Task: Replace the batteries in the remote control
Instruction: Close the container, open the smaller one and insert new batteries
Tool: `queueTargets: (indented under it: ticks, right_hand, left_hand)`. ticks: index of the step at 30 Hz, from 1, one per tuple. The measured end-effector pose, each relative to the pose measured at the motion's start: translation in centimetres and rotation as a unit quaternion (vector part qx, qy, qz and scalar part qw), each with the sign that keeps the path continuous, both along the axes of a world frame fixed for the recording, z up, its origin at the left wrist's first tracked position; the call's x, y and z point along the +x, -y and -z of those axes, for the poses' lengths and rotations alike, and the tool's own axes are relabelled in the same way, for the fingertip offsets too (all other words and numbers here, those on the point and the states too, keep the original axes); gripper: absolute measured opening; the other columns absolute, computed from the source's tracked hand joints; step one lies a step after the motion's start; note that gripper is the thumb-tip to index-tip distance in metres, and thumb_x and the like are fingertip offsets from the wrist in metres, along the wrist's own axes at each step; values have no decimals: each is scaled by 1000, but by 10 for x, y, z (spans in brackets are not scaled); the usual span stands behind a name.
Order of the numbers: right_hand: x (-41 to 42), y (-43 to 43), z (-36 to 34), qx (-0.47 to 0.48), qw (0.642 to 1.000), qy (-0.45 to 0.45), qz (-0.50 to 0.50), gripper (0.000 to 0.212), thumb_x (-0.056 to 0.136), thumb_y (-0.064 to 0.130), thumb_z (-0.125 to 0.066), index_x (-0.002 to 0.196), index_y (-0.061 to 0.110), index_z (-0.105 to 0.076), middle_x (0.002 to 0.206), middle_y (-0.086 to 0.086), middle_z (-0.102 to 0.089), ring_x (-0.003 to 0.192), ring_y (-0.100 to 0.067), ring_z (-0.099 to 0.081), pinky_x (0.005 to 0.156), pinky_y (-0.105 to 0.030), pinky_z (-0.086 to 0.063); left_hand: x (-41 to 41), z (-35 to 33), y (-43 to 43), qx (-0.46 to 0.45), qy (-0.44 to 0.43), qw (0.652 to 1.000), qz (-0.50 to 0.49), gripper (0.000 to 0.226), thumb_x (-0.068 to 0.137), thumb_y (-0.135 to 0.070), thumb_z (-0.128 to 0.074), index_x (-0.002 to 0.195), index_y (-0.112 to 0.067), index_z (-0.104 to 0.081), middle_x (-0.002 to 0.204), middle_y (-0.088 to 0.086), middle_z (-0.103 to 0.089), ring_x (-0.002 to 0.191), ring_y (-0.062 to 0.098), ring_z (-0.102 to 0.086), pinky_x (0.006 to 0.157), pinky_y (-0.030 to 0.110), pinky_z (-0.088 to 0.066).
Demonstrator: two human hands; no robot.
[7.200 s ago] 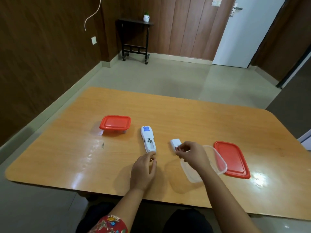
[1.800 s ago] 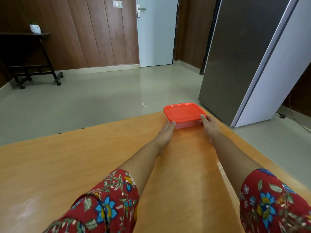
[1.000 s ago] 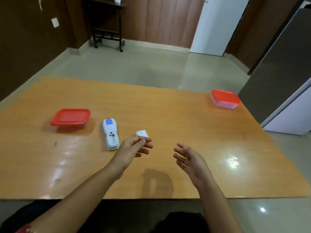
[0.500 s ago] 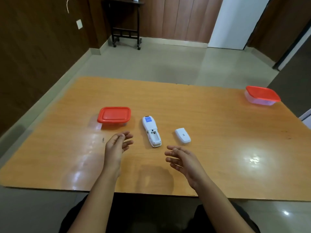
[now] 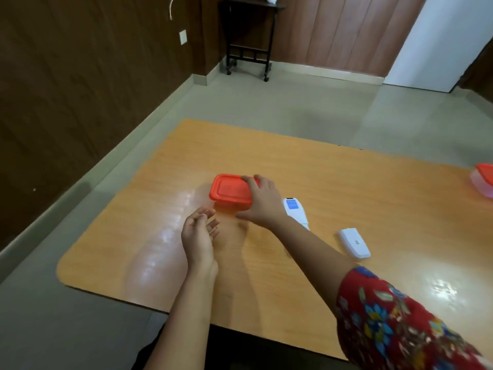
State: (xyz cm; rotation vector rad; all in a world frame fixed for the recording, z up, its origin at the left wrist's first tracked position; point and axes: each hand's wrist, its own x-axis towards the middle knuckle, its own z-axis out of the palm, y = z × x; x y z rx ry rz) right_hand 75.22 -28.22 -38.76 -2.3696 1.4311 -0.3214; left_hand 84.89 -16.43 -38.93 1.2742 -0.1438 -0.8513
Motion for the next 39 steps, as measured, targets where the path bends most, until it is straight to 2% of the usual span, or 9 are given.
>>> queueTargets:
  ticks: [4, 10, 16, 20, 23, 27, 30, 35, 39]
  right_hand:
    - [22, 18, 9, 4, 994, -106, -7, 105, 66, 56, -72, 149, 32, -13, 157, -16, -11, 145, -35, -8, 117, -47, -14]
    - [-2, -1, -5, 34, 997, 5, -63, 86, 65, 31, -72, 142, 26, -34, 139, -6, -40, 130, -26, -37, 102, -42, -39]
    - [-57, -55, -10, 29, 989, 30, -145, 87, 53, 49, -50, 135, 22, -43, 134, 2, -44, 124, -12, -42, 100, -26, -35]
    - [-75, -76, -8, 5, 984, -52, -169, 72, 71, 23, -59, 139, 26, -36, 156, 5, -24, 146, -14, -17, 118, -45, -17]
    - [-84, -97, 2, -56, 985, -87, -136, 74, 77, 24, -64, 143, 28, -32, 161, 6, -4, 149, -16, -3, 121, -41, -8]
    - [-75, -122, 21, -94, 989, -5, -116, 66, 78, 45, -64, 138, 23, -48, 155, 1, -32, 143, -21, -30, 114, -39, -29]
    - [-66, -119, 28, -146, 979, 2, -142, 52, 78, 47, -60, 123, 22, -64, 137, -2, -57, 128, -24, -53, 100, -42, -48]
    - [-60, -113, 42, -266, 951, -2, -160, 51, 88, 48, -38, 112, 18, -71, 117, -3, -71, 109, -22, -66, 87, -35, -56]
    - [-56, -110, 59, -337, 929, 29, -151, 58, 102, 41, -22, 112, 12, -70, 114, -10, -71, 108, -27, -67, 88, -39, -55]
  left_hand:
    - [4, 3, 1, -4, -6, 1000, -23, 22, 96, -7, -42, 113, -11, -57, 93, -1, -65, 84, 17, -63, 73, 27, -48]
    - [11, 2, -1, 0, 24, 999, -25, 23, 96, -4, -41, 112, -13, -56, 104, 2, -64, 88, 14, -61, 63, 18, -49]
    - [12, 6, -9, 10, 77, 996, 46, 29, 93, 1, -42, 112, -17, -56, 111, 2, -62, 95, 16, -59, 69, 21, -46]
    - [10, 16, -18, 35, 180, 967, 179, 39, 88, 8, -42, 108, -21, -59, 113, 0, -65, 107, 20, -59, 90, 30, -47]
    - [14, 19, -31, 66, 269, 924, 264, 55, 80, 15, -44, 114, -26, -56, 118, -5, -62, 117, 16, -54, 96, 27, -44]
    - [23, 33, -47, 113, 365, 832, 403, 86, 63, 0, -55, 141, -29, -33, 149, -6, -37, 138, 6, -33, 112, 38, -36]
    - [16, 34, -50, 132, 439, 784, 419, 104, 58, -31, -78, 147, -31, -25, 145, -18, -27, 134, 4, -29, 111, 33, -34]
    - [13, 32, -37, 123, 441, 807, 373, 85, 54, -32, -84, 127, -32, -40, 121, -11, -62, 108, 8, -59, 84, 19, -47]
    - [13, 35, -30, 129, 446, 817, 341, 83, 45, -41, -83, 119, -32, -45, 113, -15, -67, 107, 8, -60, 89, 28, -50]
